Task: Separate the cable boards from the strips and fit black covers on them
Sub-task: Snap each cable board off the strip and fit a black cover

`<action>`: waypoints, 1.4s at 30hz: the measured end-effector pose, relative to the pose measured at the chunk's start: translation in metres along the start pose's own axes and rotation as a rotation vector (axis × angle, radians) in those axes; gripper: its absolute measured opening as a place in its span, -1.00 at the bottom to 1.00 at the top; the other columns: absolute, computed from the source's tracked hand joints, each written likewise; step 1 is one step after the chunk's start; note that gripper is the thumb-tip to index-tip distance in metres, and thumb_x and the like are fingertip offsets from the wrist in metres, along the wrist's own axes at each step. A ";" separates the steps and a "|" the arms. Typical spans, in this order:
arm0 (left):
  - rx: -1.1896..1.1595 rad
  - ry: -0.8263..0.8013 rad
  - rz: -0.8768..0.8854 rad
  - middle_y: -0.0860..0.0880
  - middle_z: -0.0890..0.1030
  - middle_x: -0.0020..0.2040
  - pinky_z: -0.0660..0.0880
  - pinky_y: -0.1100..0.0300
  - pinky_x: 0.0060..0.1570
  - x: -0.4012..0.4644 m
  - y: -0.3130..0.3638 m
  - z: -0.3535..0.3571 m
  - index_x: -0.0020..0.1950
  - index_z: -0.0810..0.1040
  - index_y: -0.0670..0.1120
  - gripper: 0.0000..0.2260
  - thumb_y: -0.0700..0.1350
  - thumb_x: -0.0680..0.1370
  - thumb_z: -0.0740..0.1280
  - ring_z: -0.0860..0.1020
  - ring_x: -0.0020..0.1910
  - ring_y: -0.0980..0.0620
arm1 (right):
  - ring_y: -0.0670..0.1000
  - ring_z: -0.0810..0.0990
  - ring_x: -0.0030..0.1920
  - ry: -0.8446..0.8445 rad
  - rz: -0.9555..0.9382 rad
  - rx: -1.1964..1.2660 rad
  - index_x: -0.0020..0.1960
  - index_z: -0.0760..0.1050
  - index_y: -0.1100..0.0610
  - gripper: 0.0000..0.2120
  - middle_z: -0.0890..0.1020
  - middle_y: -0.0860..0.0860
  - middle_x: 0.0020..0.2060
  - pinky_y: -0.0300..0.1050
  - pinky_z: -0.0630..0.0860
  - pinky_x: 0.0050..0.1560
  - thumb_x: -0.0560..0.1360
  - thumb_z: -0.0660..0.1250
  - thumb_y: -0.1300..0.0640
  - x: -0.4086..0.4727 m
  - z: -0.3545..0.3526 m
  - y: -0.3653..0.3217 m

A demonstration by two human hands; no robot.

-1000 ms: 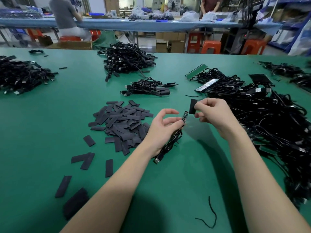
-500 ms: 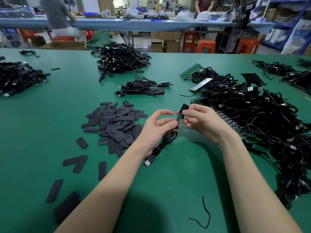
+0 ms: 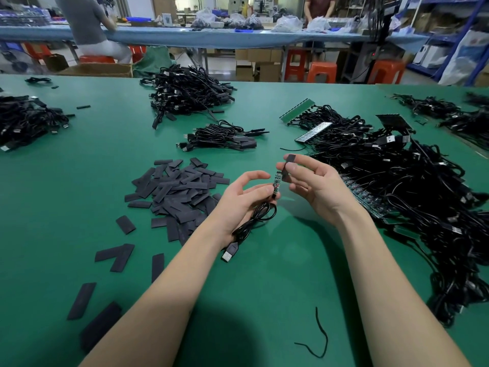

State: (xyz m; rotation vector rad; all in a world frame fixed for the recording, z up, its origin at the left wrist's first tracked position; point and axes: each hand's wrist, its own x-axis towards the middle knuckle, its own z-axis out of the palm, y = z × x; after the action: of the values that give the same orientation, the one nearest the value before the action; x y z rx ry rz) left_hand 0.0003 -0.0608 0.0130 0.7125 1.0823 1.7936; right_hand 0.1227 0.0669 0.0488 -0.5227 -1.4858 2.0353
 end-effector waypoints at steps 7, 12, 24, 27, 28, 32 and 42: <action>0.006 -0.044 -0.046 -0.08 0.68 -0.18 0.59 0.25 -0.10 0.000 0.000 -0.001 0.13 0.52 -0.10 -0.81 -0.33 0.58 0.31 0.66 -0.17 0.03 | -0.07 0.71 -0.14 0.000 -0.040 0.121 0.02 0.64 0.17 -0.69 0.75 0.09 -0.11 -0.31 0.60 -0.11 0.29 0.53 0.16 0.002 -0.001 0.001; 0.009 -0.051 -0.060 -0.10 0.68 -0.18 0.59 0.24 -0.12 0.000 0.001 -0.001 0.13 0.52 -0.10 -0.81 -0.31 0.57 0.33 0.66 -0.18 0.03 | -0.06 0.71 -0.15 -0.001 -0.056 0.106 0.01 0.63 0.20 -0.73 0.75 0.09 -0.15 -0.30 0.60 -0.08 0.32 0.51 0.19 0.001 -0.001 0.000; 0.005 -0.051 -0.049 -0.07 0.67 -0.20 0.58 0.25 -0.11 -0.003 0.004 0.002 0.13 0.50 -0.12 -0.81 -0.35 0.58 0.30 0.64 -0.21 0.04 | -0.04 0.71 -0.16 0.002 -0.080 -0.008 -0.05 0.63 0.19 -0.76 0.74 0.11 -0.19 -0.26 0.61 -0.05 0.29 0.52 0.21 -0.003 -0.002 -0.005; 0.000 -0.071 -0.058 -0.10 0.67 -0.16 0.58 0.26 -0.17 -0.005 0.007 0.004 0.14 0.49 -0.13 -0.80 -0.37 0.58 0.29 0.64 -0.23 0.05 | -0.05 0.71 -0.16 -0.050 -0.019 -0.028 -0.02 0.62 0.19 -0.75 0.74 0.11 -0.16 -0.28 0.61 -0.08 0.31 0.50 0.21 -0.005 -0.009 -0.009; 0.006 -0.083 -0.063 -0.11 0.66 -0.14 0.58 0.26 -0.18 -0.006 0.008 0.003 0.14 0.49 -0.13 -0.80 -0.37 0.58 0.29 0.64 -0.24 0.05 | -0.05 0.72 -0.15 -0.074 0.005 -0.035 -0.01 0.62 0.19 -0.75 0.75 0.11 -0.15 -0.29 0.60 -0.10 0.32 0.49 0.21 -0.006 -0.011 -0.011; 0.091 -0.136 -0.069 -0.09 0.68 -0.10 0.57 0.27 -0.13 -0.009 0.015 0.001 0.11 0.49 -0.11 -0.79 -0.33 0.53 0.35 0.63 -0.23 0.04 | -0.05 0.72 -0.14 -0.160 0.053 -0.055 -0.05 0.65 0.15 -0.83 0.74 0.11 -0.13 -0.29 0.61 -0.11 0.35 0.47 0.23 -0.008 -0.018 -0.016; 0.127 -0.145 -0.063 -0.02 0.70 -0.12 0.57 0.30 -0.11 -0.010 0.028 -0.004 0.05 0.45 -0.08 -0.74 -0.21 0.41 0.40 0.63 -0.23 0.08 | -0.05 0.71 -0.12 -0.307 0.010 -0.044 -0.14 0.70 0.03 -0.80 0.74 0.07 -0.13 -0.26 0.61 -0.03 0.38 0.43 0.30 -0.011 -0.011 -0.018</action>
State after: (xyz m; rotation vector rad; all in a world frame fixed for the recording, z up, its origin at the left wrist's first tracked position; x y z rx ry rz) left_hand -0.0098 -0.0777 0.0353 0.8612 1.1153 1.6049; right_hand 0.1417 0.0720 0.0621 -0.2410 -1.7079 2.1683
